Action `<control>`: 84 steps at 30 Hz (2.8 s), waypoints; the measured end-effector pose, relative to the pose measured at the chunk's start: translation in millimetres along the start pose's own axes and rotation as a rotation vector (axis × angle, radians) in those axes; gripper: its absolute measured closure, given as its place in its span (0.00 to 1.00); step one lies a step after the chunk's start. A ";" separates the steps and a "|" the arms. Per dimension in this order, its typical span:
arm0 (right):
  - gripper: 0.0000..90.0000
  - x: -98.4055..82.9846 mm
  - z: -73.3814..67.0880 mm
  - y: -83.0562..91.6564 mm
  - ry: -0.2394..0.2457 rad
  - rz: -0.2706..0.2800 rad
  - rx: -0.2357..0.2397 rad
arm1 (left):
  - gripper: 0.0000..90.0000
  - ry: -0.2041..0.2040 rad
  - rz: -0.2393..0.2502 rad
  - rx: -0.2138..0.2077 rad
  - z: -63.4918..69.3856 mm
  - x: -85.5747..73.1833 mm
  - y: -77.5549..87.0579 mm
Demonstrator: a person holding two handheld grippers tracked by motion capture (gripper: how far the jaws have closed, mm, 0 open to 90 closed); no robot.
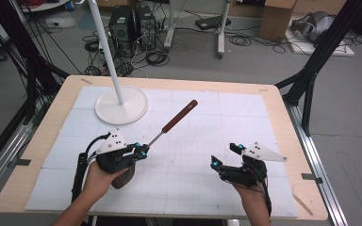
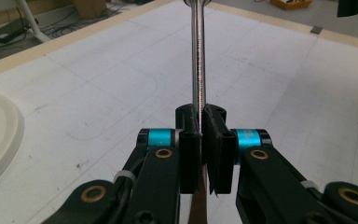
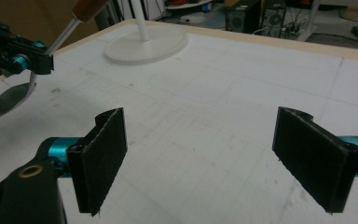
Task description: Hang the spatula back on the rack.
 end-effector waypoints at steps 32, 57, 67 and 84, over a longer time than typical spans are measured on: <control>0.27 96.4 -40.4 -69.3 -0.010 0.068 0.136 | 0.93 -0.012 0.043 -0.018 22.7 1.3 -5.6; 0.62 130.5 -64.0 -63.0 -0.034 0.160 0.177 | 0.93 -0.035 0.057 0.001 30.0 4.0 1.3; 0.71 136.9 -68.9 -61.7 -0.066 0.184 0.231 | 0.93 -0.027 0.079 -0.002 30.3 5.8 4.9; 0.78 148.2 -87.7 -59.3 -0.030 0.229 0.410 | 0.93 -0.027 0.123 -0.065 29.7 6.7 12.2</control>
Point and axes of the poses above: each handheld gripper's, and its own axes: y roughly backward along the jaws, x roughly out of its top, z roughly to its right, the point moved 2 cm from there along -y, roughly forward along the jaws, and after that the axes turned 6 degrees about z, right-handed, at the moved point
